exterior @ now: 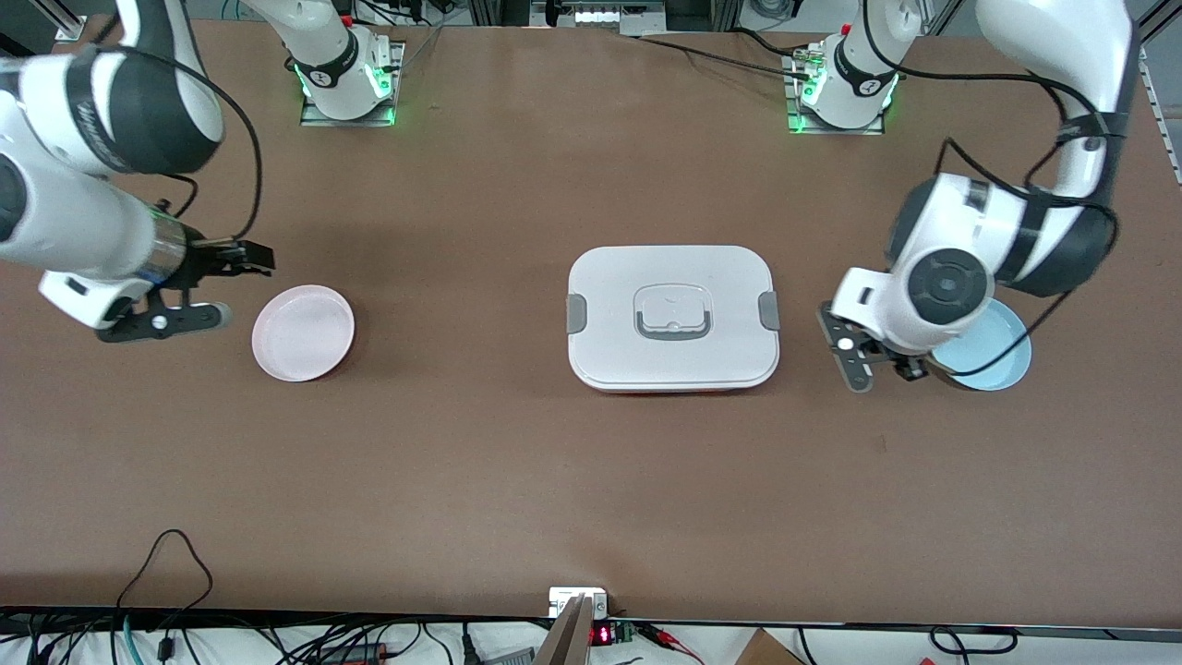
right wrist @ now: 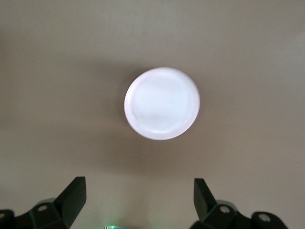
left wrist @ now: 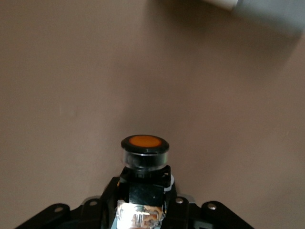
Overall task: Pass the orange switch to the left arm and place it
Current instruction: 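Carry the switch with the left gripper over the box toward the blue dish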
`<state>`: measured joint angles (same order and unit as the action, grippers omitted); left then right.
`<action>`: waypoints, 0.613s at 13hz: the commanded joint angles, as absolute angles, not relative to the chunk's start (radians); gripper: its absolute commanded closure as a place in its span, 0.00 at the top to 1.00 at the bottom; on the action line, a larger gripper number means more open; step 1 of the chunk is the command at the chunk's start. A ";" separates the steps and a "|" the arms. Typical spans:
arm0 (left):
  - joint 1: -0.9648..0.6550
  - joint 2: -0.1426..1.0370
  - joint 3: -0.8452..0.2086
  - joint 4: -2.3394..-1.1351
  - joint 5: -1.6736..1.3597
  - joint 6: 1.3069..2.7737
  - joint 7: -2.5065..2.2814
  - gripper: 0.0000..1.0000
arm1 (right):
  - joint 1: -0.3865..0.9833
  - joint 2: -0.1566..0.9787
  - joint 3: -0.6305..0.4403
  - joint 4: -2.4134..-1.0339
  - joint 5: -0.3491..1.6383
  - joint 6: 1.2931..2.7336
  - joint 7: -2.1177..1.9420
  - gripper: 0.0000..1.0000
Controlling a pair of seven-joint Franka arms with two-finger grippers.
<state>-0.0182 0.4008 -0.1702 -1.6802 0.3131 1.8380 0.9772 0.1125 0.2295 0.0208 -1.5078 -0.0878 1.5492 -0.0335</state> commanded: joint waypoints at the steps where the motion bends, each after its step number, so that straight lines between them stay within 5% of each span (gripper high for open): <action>1: 0.102 0.403 -0.187 -1.678 0.353 1.832 1.138 0.17 | 0.097 0.233 0.025 -1.381 -0.103 1.513 -0.014 1.00; 8: 0.320 0.465 -0.186 -1.816 0.454 2.185 1.373 0.17 | -0.017 0.198 0.061 -1.430 -0.049 1.534 0.002 1.00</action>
<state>0.2684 0.4352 -0.1693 -1.7919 0.4074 2.0922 1.3110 0.0081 0.2141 0.0284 -1.3843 -0.0655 1.5170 -0.0203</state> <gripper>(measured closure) 0.581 0.000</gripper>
